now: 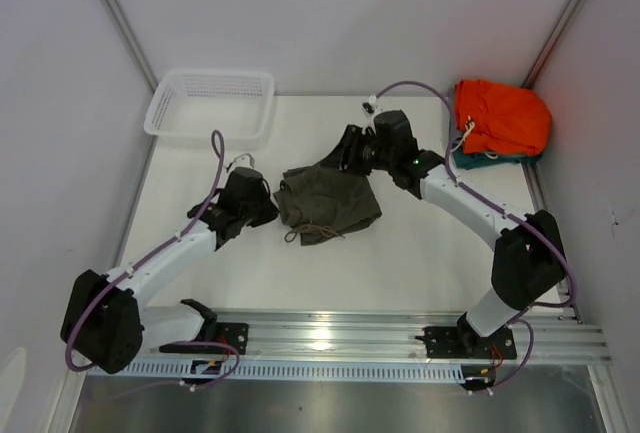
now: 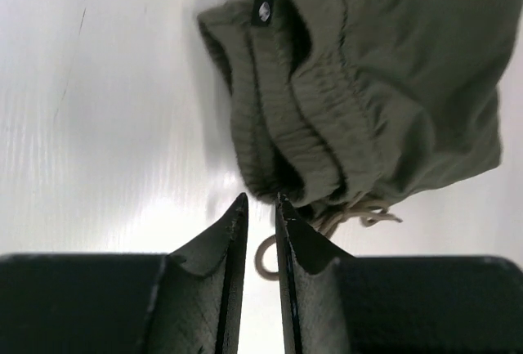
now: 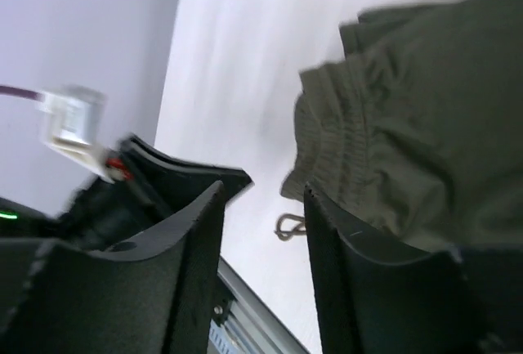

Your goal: Fold and stack the shorts

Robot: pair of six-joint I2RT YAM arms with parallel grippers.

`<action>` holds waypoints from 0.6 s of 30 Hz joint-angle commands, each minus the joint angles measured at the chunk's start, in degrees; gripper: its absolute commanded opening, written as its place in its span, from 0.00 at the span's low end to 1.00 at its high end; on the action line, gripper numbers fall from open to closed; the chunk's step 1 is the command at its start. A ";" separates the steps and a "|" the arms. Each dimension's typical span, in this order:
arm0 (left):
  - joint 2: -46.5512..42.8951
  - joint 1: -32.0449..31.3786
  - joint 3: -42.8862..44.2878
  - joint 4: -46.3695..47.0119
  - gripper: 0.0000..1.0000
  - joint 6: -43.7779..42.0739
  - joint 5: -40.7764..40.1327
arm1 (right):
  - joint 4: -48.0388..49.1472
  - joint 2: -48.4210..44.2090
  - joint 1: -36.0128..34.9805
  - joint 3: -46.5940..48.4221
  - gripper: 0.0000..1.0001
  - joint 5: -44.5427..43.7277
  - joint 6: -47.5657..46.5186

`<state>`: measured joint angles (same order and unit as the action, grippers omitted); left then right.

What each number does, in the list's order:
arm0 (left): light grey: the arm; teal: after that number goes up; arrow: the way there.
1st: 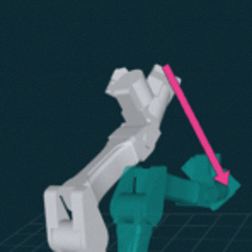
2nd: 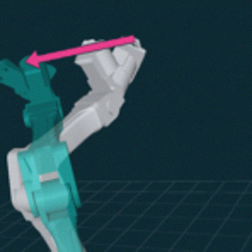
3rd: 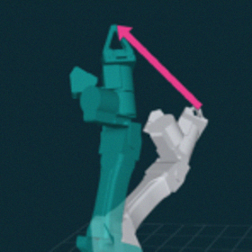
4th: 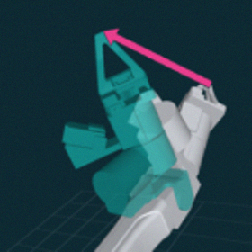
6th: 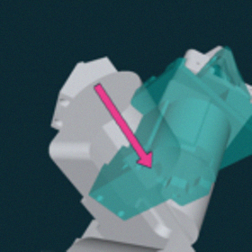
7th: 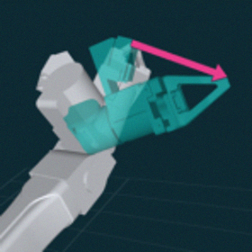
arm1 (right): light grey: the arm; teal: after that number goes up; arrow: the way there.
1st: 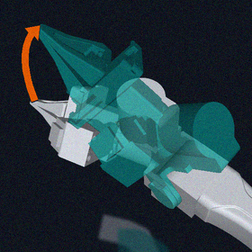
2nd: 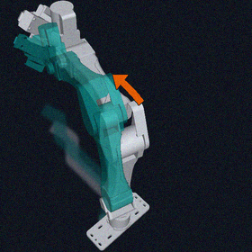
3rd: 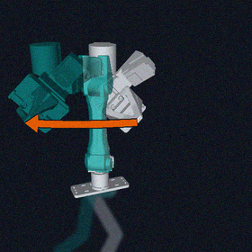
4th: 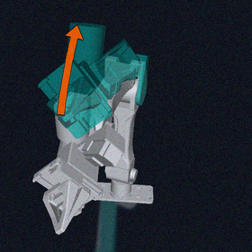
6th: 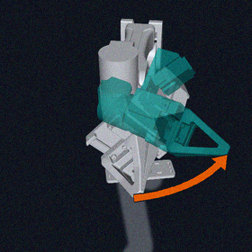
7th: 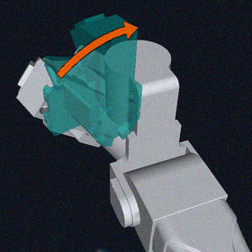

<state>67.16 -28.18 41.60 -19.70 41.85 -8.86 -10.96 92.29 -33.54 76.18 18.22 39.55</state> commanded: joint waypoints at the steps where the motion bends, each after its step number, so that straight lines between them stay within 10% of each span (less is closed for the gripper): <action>1: 2.09 1.64 6.98 0.10 0.23 -1.77 1.65 | 17.31 -0.18 0.75 -10.59 0.40 7.70 5.71; 7: 13.95 2.61 17.77 2.74 0.22 -1.85 5.52 | 28.87 3.77 0.58 -17.99 0.16 10.87 8.43; 18: 33.03 2.87 27.74 4.67 0.19 -1.33 8.16 | 42.50 12.55 -1.70 -21.25 0.17 13.68 11.60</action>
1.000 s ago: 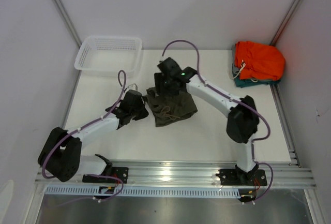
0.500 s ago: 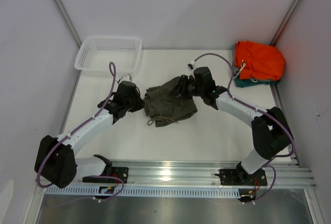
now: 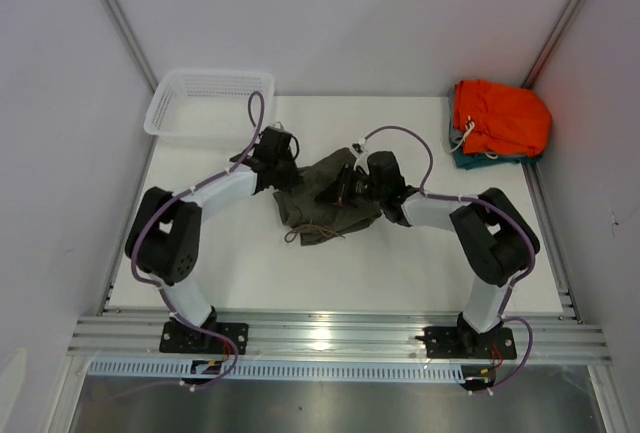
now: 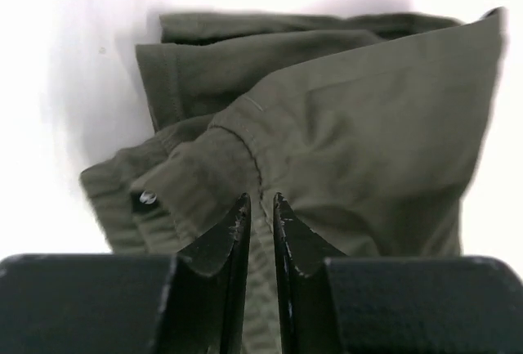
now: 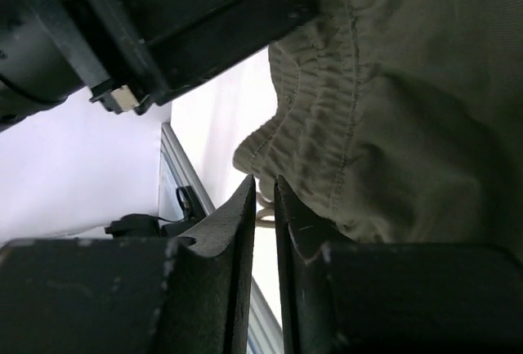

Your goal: Fold and stack the shorts

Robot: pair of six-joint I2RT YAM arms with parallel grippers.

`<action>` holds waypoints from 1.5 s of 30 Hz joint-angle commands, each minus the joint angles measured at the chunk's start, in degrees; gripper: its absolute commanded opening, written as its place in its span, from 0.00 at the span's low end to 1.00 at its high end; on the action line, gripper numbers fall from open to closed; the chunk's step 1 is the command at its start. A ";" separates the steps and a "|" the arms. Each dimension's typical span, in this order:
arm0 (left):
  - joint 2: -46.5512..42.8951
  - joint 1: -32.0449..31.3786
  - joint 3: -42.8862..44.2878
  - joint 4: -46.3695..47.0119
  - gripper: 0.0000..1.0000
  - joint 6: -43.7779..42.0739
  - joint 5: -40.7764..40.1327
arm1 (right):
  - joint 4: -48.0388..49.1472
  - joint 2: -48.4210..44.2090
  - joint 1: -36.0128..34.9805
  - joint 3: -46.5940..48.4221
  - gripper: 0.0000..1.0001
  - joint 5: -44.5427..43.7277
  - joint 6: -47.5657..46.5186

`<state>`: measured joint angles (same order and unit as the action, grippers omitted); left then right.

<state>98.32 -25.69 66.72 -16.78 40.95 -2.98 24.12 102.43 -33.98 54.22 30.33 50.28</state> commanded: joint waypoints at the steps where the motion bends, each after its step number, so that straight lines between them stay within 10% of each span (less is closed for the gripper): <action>1: 3.18 0.38 2.54 2.44 0.19 -0.26 2.54 | 7.87 4.16 -1.44 0.98 0.17 1.58 0.96; 21: 8.29 4.77 -0.71 6.93 0.18 -0.78 2.54 | -2.68 9.02 -10.85 -6.65 0.18 -10.81 -8.36; 31: 4.69 4.77 0.79 5.09 0.18 -1.57 2.54 | -1.70 2.17 -9.44 -0.88 0.34 -2.12 -8.89; 45: -0.69 2.59 2.88 12.90 0.19 -5.35 14.39 | 2.06 -12.26 5.75 -9.03 0.38 2.18 -7.21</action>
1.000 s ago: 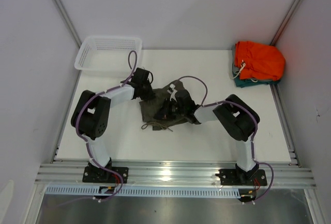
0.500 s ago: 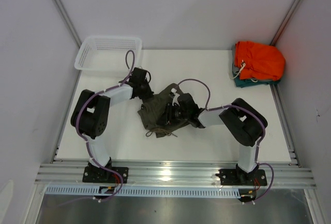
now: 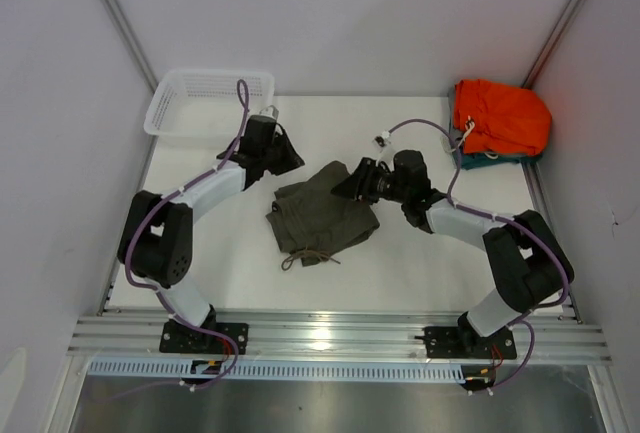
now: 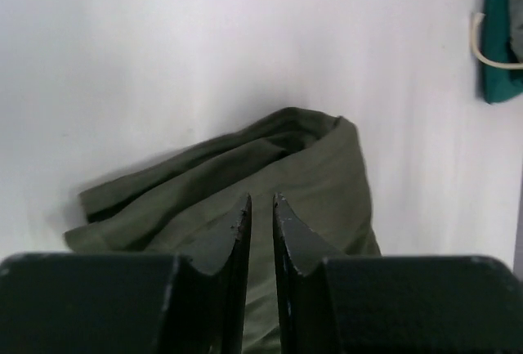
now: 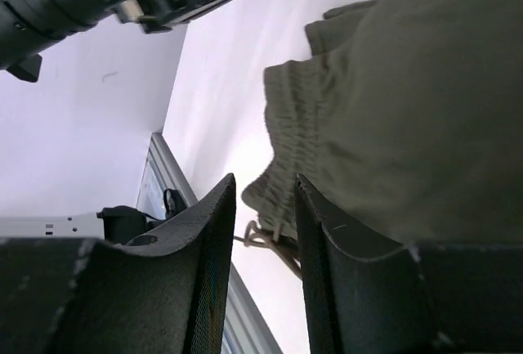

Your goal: Fold and stack the shorts

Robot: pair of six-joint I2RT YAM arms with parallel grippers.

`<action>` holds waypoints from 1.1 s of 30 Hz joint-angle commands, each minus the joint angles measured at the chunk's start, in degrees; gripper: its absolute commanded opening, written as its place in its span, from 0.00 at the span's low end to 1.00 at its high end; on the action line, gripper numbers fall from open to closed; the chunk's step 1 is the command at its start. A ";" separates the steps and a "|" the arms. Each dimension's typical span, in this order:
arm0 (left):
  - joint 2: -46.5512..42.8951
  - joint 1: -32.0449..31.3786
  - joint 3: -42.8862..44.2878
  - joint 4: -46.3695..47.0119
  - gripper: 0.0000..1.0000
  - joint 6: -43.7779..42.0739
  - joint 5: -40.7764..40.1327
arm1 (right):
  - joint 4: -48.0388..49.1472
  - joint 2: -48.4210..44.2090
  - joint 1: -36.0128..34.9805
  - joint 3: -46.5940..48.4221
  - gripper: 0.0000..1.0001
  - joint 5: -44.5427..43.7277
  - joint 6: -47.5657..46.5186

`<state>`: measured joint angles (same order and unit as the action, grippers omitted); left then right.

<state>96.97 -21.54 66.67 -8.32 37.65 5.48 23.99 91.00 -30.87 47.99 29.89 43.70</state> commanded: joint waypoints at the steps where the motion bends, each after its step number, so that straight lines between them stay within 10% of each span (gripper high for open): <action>1: 0.68 -2.10 3.98 4.45 0.19 -2.14 6.73 | 2.90 -0.83 3.36 -3.33 0.38 3.33 -0.64; 33: 28.10 -10.54 12.60 22.55 0.19 1.90 11.58 | 20.58 14.38 12.06 -18.80 0.14 14.41 3.94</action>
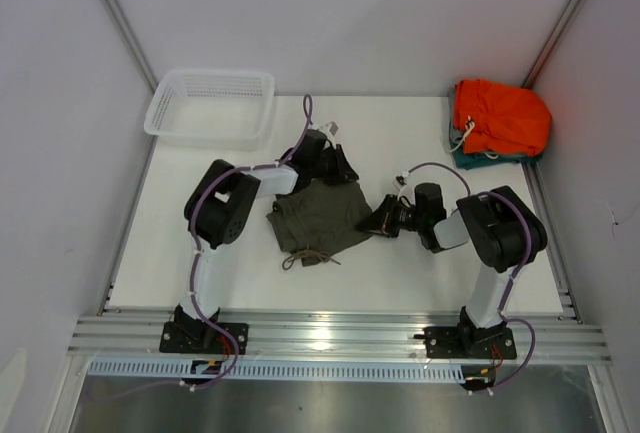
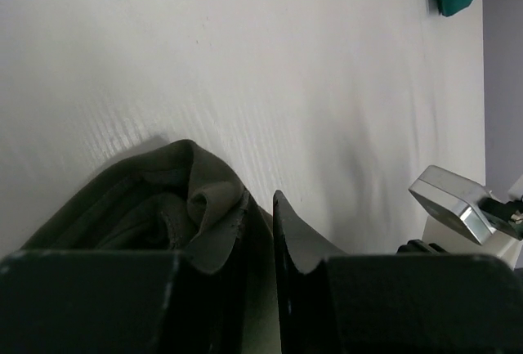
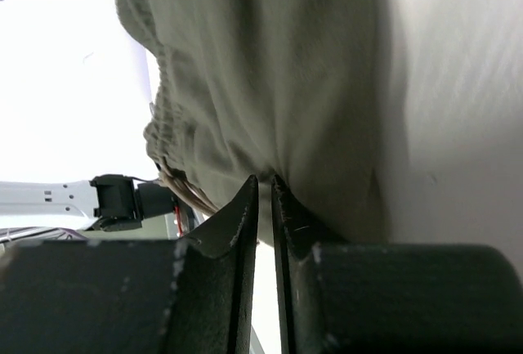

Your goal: Fold and stack the shorts

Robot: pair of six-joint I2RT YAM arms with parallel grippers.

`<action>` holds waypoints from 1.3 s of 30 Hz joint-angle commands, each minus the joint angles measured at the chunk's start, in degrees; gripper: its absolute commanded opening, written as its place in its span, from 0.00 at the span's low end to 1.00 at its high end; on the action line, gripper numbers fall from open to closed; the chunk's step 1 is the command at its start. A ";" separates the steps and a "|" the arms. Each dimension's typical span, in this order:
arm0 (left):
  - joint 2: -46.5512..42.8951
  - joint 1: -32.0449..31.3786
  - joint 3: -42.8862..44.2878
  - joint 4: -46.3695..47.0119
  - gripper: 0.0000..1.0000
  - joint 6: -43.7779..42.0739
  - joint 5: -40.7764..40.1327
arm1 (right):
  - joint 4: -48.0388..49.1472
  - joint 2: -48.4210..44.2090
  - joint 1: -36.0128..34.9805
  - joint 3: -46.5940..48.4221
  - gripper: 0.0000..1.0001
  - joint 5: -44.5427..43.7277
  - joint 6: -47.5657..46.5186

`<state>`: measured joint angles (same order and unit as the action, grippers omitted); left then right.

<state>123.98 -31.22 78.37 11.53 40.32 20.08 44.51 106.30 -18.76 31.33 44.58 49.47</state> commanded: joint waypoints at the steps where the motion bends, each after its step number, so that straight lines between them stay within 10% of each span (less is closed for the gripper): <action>1: 1.35 -0.86 0.74 2.97 0.19 -0.94 -3.37 | -1.78 -1.88 -0.13 -2.59 0.14 -1.24 -3.23; 8: -0.23 -0.86 0.91 3.59 0.19 -1.73 -4.87 | -14.25 -9.35 -0.22 -4.00 0.17 -5.29 -9.82; 19: -9.01 -0.77 7.32 -5.02 0.23 -3.49 -3.47 | -36.25 -30.10 2.32 6.10 0.75 -7.49 -18.10; 27: -19.98 -0.51 9.70 -17.85 0.50 -4.46 -4.69 | -29.14 -21.69 7.51 9.45 0.93 -1.78 -17.48; 33: -28.35 -0.33 -3.09 -17.16 0.76 -4.46 -5.22 | -14.21 -13.15 9.01 9.10 0.98 0.33 -10.81; 39: -35.21 -0.33 -16.11 -11.89 0.81 -2.70 -4.96 | 3.28 -5.59 9.10 4.72 0.99 -3.26 -1.86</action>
<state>91.55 -31.79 67.81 -2.13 37.06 15.20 33.98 98.67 -9.87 38.17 42.70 41.89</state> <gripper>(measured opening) 0.806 0.993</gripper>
